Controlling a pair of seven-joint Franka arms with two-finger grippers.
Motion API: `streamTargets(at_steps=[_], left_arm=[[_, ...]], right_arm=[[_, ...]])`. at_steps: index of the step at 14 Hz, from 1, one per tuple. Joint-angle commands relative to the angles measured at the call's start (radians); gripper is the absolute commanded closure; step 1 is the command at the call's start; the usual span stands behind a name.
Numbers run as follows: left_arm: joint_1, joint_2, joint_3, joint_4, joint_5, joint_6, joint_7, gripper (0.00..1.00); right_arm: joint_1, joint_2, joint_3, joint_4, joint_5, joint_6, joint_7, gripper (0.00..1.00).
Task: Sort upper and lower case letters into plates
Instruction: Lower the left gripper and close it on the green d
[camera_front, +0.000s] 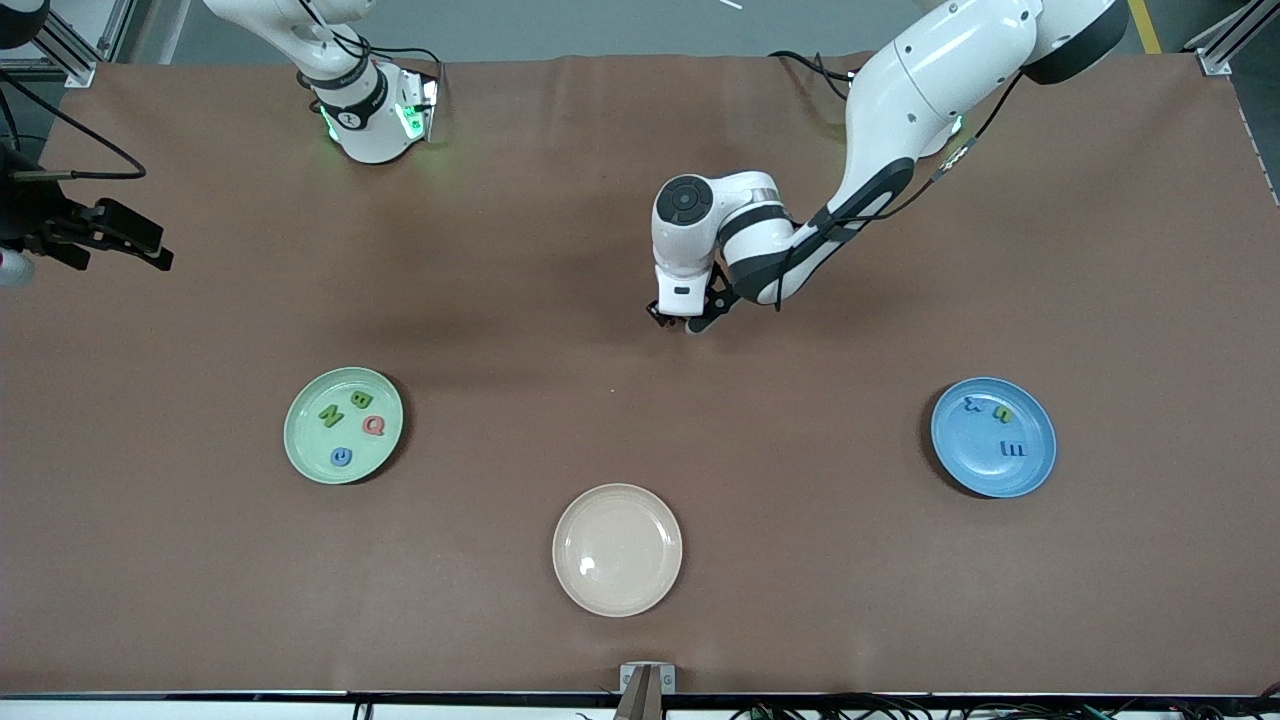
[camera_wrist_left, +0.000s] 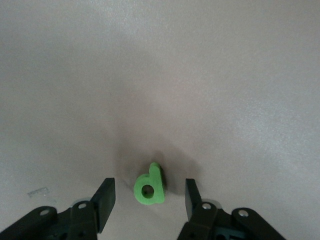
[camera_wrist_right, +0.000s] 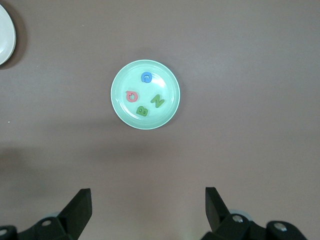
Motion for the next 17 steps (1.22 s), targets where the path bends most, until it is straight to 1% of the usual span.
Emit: streamTargets(at_steps=[1, 2, 5, 7, 8, 11, 12, 14, 17], left_arm=[[-0.017, 0.019, 0.009, 0.008, 0.022, 0.013, -0.032, 0.37], [-0.024, 0.019, 0.009, 0.006, 0.024, 0.013, -0.032, 0.39], [-0.026, 0.020, 0.009, 0.002, 0.024, 0.013, -0.032, 0.40], [-0.026, 0.023, 0.009, 0.002, 0.024, 0.013, -0.032, 0.47], [-0.026, 0.023, 0.009, 0.000, 0.024, 0.013, -0.032, 0.54], [-0.023, 0.023, 0.009, 0.000, 0.025, 0.013, -0.027, 0.68], [-0.018, 0.023, 0.010, 0.000, 0.025, 0.013, -0.023, 0.71], [-0.015, 0.022, 0.013, -0.001, 0.025, 0.011, -0.020, 0.73], [-0.017, 0.022, 0.015, -0.001, 0.030, 0.011, -0.015, 0.81]], right_arm=[[-0.005, -0.027, 0.003, -0.031, 0.015, 0.003, -0.010, 0.00], [-0.005, -0.027, 0.003, -0.033, 0.015, 0.005, -0.011, 0.00], [0.000, -0.028, 0.004, -0.034, 0.004, 0.000, -0.013, 0.00], [0.023, -0.030, 0.004, -0.041, -0.013, 0.003, -0.014, 0.00], [0.020, -0.030, 0.001, -0.041, -0.013, 0.003, -0.013, 0.00], [0.018, -0.028, -0.004, -0.041, -0.013, 0.008, -0.014, 0.00], [0.015, -0.028, -0.004, -0.041, -0.013, 0.008, -0.014, 0.00], [0.003, -0.028, -0.004, -0.042, -0.013, 0.000, -0.013, 0.00], [0.000, -0.030, -0.004, -0.047, -0.013, 0.002, -0.013, 0.00]])
